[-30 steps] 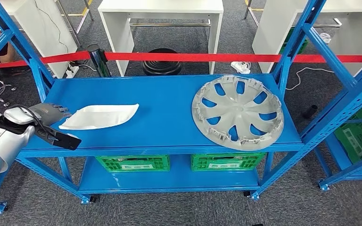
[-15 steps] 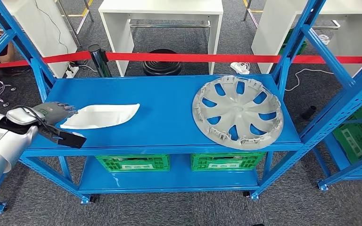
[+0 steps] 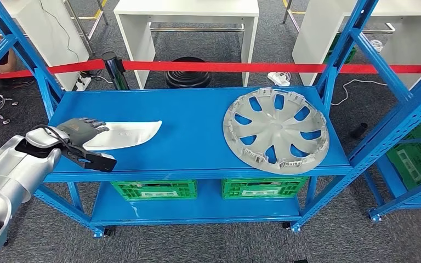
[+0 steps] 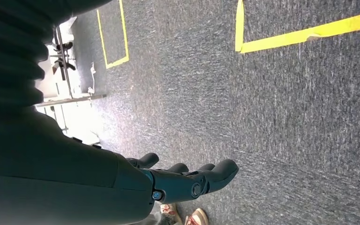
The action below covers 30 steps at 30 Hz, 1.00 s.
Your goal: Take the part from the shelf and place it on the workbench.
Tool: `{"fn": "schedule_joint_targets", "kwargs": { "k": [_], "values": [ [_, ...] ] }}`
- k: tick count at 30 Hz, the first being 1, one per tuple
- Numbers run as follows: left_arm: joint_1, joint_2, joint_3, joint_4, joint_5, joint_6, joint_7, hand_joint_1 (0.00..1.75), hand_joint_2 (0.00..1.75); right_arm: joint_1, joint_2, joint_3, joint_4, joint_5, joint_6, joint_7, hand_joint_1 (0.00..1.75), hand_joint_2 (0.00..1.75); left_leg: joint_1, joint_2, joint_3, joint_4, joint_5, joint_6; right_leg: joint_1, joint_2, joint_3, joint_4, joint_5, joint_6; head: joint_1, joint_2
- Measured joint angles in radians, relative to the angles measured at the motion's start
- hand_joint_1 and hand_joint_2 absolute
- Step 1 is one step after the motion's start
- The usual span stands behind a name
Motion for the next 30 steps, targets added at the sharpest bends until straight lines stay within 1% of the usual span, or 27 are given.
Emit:
{"fn": "schedule_joint_targets", "kwargs": {
  "k": [6, 10, 13, 18, 22, 30],
  "values": [
    [0.011, -0.022, 0.003, 0.000, 0.001, 0.000, 0.006, 0.00, 0.00, -0.003, 0.000, 0.000, 0.000, -0.001, 0.000, 0.000, 0.00, 1.75, 0.000, 0.000, 0.000, 0.000, 0.000, 0.000, 0.000, 0.000, 0.000, 0.000, 0.000, 0.000, 0.000, 0.000],
    [0.012, -0.030, 0.006, 0.000, 0.001, -0.004, 0.009, 0.00, 0.00, -0.003, 0.000, -0.001, 0.000, -0.004, 0.000, 0.000, 0.00, 0.00, 0.000, 0.000, 0.000, 0.000, 0.000, 0.000, 0.000, 0.000, 0.000, 0.000, 0.000, 0.000, 0.000, 0.000],
    [0.019, -0.042, 0.007, 0.001, 0.000, -0.023, 0.014, 0.00, 0.00, -0.004, 0.000, -0.003, 0.000, -0.009, -0.002, 0.000, 0.00, 0.00, 0.000, 0.000, 0.000, 0.000, 0.000, 0.000, 0.000, 0.000, 0.000, 0.000, 0.000, 0.000, 0.000, 0.000],
    [0.052, -0.062, 0.007, 0.005, -0.005, -0.043, 0.022, 0.00, 0.00, -0.003, 0.000, -0.005, 0.000, -0.018, -0.005, 0.000, 0.00, 0.00, 0.000, 0.000, 0.000, 0.000, 0.000, 0.000, 0.000, 0.000, 0.000, 0.000, 0.000, 0.000, 0.000, 0.000],
    [0.071, -0.076, 0.007, 0.008, -0.008, -0.049, 0.027, 0.00, 1.75, -0.001, 0.000, -0.013, 0.000, -0.023, -0.008, 0.000, 0.00, 0.00, 0.000, 0.000, 0.000, 0.000, 0.000, 0.000, 0.000, 0.000, 0.000, 0.000, 0.000, 0.000, 0.000, 0.000],
    [0.082, -0.091, 0.007, 0.012, -0.036, -0.058, 0.057, 0.00, 1.75, 0.001, -0.001, -0.021, 0.000, -0.024, -0.014, 0.000, 0.00, 0.00, 0.000, 0.000, 0.000, 0.000, 0.000, 0.000, 0.000, 0.000, 0.000, 0.000, 0.000, 0.000, 0.000, 0.000]
  ]
}}
